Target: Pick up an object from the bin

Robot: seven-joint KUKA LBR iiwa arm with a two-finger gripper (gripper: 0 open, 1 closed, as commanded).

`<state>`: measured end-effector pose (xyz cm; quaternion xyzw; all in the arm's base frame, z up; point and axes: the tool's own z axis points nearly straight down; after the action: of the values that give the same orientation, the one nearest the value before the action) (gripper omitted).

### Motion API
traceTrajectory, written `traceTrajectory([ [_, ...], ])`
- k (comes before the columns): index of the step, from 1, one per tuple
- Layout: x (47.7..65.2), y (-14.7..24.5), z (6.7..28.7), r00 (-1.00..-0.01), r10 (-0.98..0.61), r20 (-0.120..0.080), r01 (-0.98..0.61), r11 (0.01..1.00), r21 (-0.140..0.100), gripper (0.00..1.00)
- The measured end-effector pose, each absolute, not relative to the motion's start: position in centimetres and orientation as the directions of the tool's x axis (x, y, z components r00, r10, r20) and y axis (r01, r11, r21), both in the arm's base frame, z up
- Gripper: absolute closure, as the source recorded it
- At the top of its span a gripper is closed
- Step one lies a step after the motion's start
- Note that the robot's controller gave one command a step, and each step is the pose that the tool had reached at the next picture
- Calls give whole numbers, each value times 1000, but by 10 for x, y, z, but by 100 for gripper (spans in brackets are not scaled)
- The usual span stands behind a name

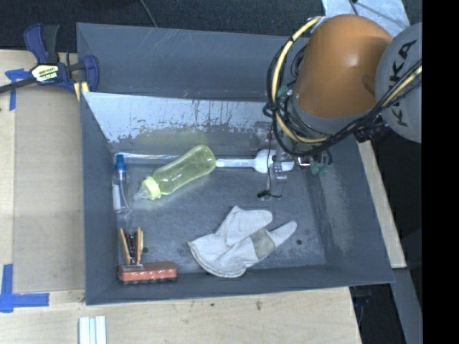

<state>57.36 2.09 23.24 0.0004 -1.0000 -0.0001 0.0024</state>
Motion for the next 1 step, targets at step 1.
traceTrajectory([
  [1, 575, 21, 237, -1000, 0, -4, 0, 1000, 0, 0],
])
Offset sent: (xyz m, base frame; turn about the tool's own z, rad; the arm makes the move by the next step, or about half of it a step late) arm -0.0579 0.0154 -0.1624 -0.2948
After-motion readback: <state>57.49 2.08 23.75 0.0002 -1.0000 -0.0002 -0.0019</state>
